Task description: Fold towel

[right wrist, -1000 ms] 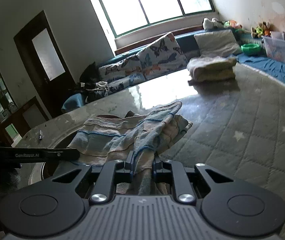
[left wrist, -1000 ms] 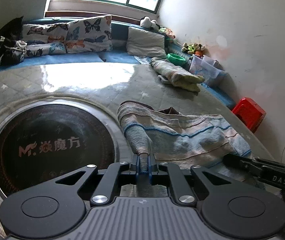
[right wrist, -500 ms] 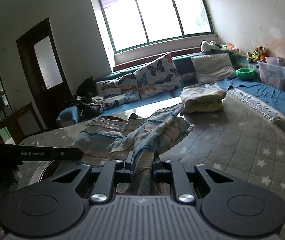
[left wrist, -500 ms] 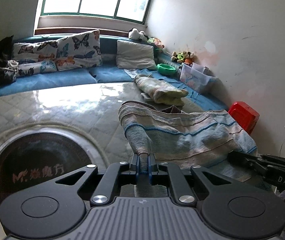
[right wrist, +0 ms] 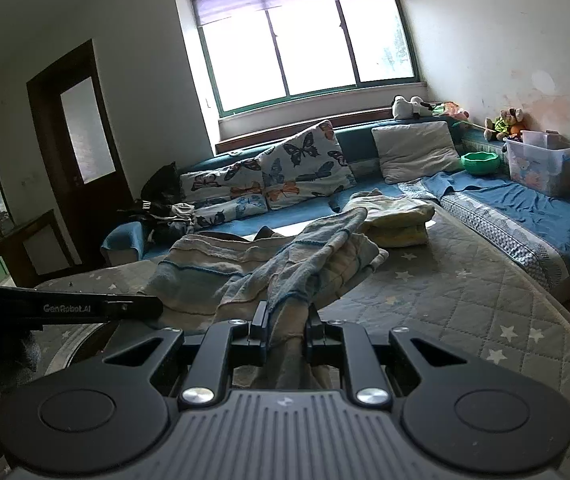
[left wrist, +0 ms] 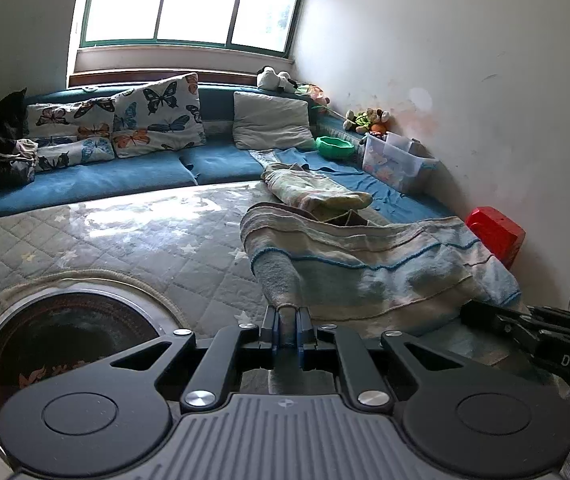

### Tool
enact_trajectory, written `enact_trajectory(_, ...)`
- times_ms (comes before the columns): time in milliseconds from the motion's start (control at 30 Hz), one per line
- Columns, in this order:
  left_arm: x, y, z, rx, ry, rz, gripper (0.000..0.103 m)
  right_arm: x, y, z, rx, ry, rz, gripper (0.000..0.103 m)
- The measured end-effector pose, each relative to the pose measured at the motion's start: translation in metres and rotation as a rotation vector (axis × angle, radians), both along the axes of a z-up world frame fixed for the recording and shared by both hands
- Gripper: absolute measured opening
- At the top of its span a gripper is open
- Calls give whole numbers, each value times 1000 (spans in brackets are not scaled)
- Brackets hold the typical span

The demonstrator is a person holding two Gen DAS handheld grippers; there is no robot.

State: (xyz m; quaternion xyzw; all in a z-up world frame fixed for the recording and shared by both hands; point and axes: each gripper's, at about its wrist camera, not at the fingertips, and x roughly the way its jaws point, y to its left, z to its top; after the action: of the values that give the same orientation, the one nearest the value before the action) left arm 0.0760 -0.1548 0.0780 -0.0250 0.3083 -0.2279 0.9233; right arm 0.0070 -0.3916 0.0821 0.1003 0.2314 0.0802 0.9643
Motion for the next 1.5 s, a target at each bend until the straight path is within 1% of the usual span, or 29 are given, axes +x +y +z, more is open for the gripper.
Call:
enact_trajectory(367, 9, -15, -5, 35, 6, 6, 9, 6, -8, -7, -1, 25, -11, 15)
enact_trajectory(533, 13, -24, -14, 59, 17, 7, 9, 9, -12, -13, 0, 45, -15, 15)
enact_trajectory(867, 25, -34, -33, 85, 65, 7, 9, 20, -19, -32, 8, 95, -25, 15)
enact_trajectory(1267, 32, -48, -49, 127, 93, -1, 9, 26, -28, -53, 29, 146, -41, 15)
enact_trajectory(1500, 34, -52, -56, 139, 110, -4, 9, 28, -32, -62, 45, 164, -47, 15)
